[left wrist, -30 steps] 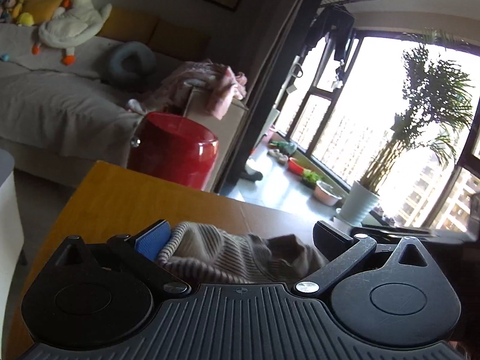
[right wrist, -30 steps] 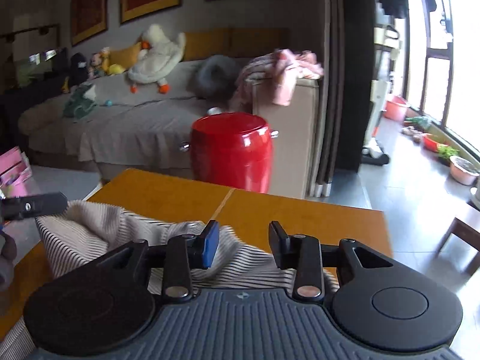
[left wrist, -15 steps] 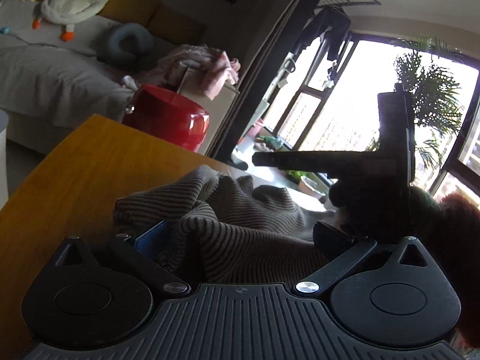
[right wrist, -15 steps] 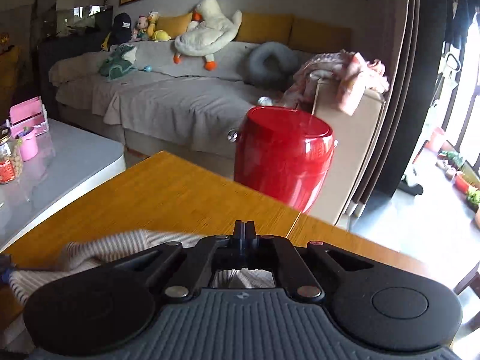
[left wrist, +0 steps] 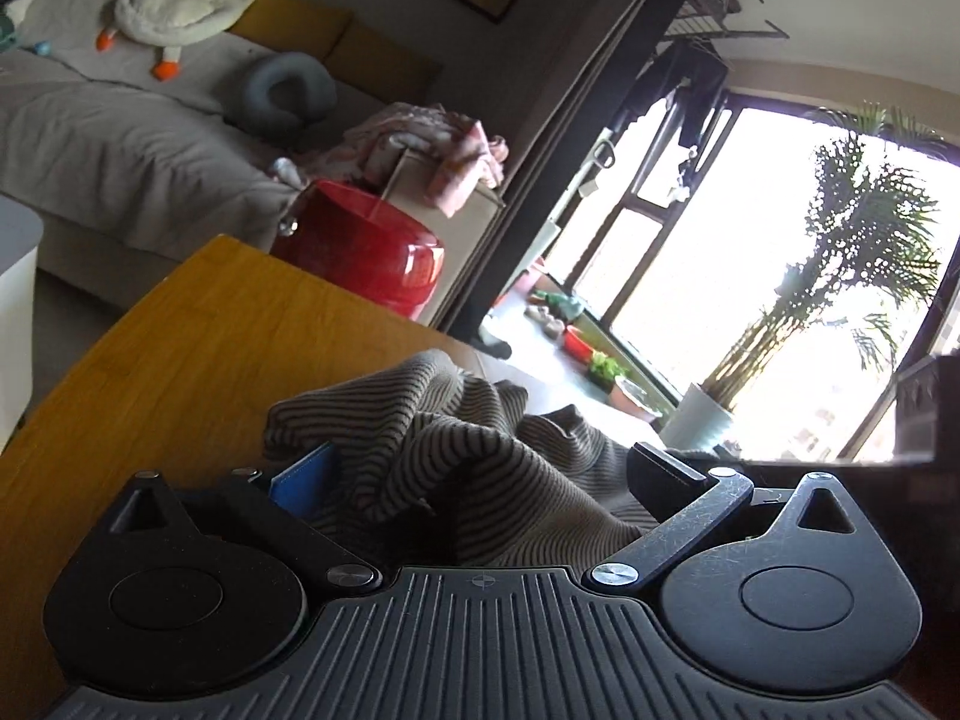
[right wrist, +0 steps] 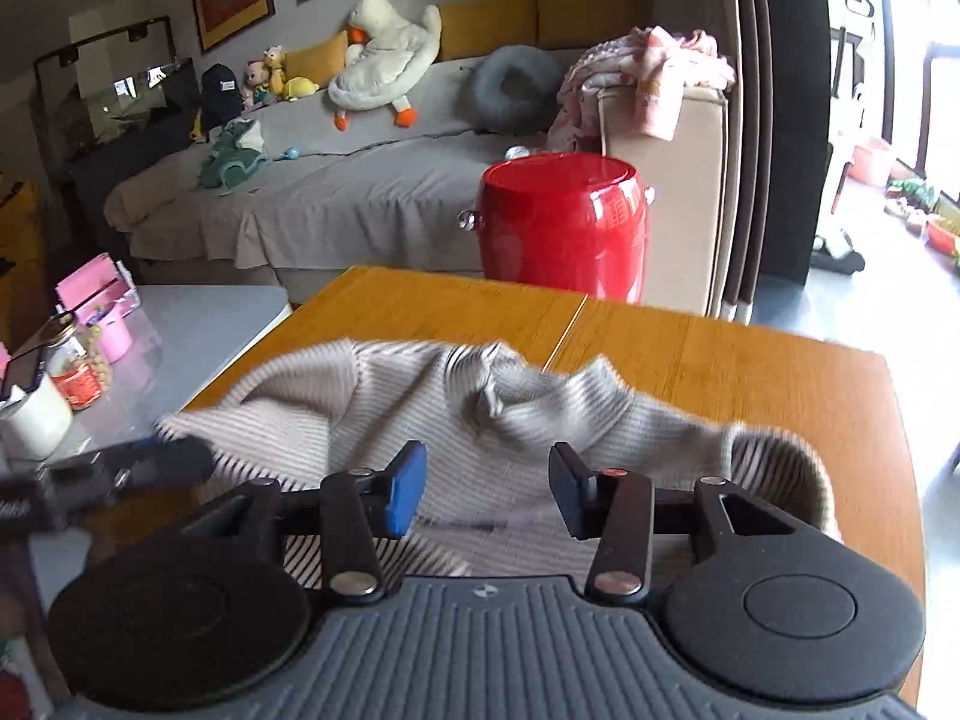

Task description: Fold clothes

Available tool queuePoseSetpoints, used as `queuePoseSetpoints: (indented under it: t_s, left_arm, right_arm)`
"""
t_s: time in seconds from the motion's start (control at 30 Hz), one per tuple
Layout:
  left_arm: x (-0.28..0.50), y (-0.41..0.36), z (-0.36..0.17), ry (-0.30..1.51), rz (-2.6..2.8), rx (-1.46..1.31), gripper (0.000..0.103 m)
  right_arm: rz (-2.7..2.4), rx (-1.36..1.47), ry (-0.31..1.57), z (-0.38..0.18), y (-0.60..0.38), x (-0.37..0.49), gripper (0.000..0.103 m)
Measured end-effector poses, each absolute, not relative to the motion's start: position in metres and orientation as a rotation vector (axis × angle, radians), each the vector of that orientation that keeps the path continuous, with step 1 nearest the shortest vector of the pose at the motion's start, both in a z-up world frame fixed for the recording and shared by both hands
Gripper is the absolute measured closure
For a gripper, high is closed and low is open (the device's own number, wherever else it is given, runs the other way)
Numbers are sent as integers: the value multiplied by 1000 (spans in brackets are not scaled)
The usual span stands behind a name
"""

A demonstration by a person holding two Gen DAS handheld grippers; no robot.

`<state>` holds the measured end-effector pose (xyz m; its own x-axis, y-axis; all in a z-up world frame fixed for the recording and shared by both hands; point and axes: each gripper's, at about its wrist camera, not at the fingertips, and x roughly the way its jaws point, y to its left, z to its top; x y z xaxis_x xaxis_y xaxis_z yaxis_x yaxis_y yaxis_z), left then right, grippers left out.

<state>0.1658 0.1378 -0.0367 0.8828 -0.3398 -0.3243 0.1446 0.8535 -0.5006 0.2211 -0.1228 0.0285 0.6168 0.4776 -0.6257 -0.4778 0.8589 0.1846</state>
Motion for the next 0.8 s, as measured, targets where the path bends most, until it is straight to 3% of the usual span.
queuePoseSetpoints:
  t_s: [0.17, 0.23, 0.33, 0.8]
  left_arm:
    - [162, 137, -30, 409, -253, -466, 0]
    - [156, 138, -24, 399, -256, -448, 0]
    - [144, 140, -16, 380, -273, -400, 0]
    - [124, 123, -4, 346, -262, -202, 0]
  right_arm:
    - [579, 120, 832, -2, -124, 193, 60]
    - [596, 108, 830, -5, -113, 186, 86]
    - [637, 122, 775, 10, -102, 183, 97]
    - [655, 155, 421, 160, -84, 211, 99]
